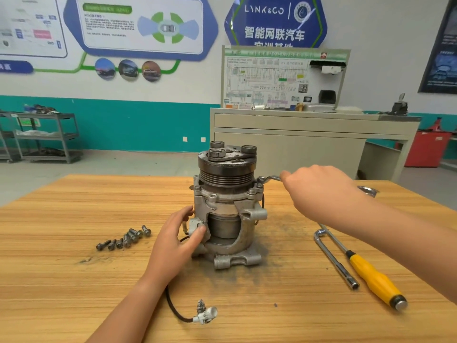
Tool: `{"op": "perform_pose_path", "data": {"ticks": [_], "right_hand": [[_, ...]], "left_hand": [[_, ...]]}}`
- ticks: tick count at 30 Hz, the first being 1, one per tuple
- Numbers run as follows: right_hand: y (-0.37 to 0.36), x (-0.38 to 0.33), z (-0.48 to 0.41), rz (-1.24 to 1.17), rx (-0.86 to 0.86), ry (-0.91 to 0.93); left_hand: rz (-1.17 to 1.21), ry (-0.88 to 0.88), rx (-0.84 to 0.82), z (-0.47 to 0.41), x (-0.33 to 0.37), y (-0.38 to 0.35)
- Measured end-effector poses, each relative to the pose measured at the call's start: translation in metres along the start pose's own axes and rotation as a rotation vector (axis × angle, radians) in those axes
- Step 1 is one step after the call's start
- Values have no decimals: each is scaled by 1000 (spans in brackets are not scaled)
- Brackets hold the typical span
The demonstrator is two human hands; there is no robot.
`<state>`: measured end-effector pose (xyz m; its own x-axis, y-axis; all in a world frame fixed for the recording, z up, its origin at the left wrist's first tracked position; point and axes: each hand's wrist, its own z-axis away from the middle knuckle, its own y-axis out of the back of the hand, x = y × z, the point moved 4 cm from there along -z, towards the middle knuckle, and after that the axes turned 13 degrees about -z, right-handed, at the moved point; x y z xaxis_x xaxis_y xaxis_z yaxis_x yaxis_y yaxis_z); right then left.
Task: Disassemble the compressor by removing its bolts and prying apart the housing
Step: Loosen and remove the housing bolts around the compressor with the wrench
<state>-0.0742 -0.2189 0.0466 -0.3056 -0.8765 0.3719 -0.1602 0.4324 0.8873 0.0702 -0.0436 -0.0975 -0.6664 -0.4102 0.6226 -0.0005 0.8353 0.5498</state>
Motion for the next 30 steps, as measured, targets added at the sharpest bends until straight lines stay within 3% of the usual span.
{"op": "perform_pose_path", "data": {"ticks": [7, 15, 24, 28, 30], "right_hand": [[1, -11, 3, 49, -100, 55], [-18, -1, -5, 47, -44, 69], [-36, 29, -40, 139, -182, 172], [-45, 31, -69, 129, 9, 237], [-45, 29, -78, 144, 282, 301]], "left_hand": [[-32, -15, 13, -1, 0, -1], [-26, -19, 14, -1, -2, -1], [-39, -27, -14, -3, -6, -3], [-43, -38, -24, -2, -7, -3], [-64, -62, -16, -2, -6, -2]]}}
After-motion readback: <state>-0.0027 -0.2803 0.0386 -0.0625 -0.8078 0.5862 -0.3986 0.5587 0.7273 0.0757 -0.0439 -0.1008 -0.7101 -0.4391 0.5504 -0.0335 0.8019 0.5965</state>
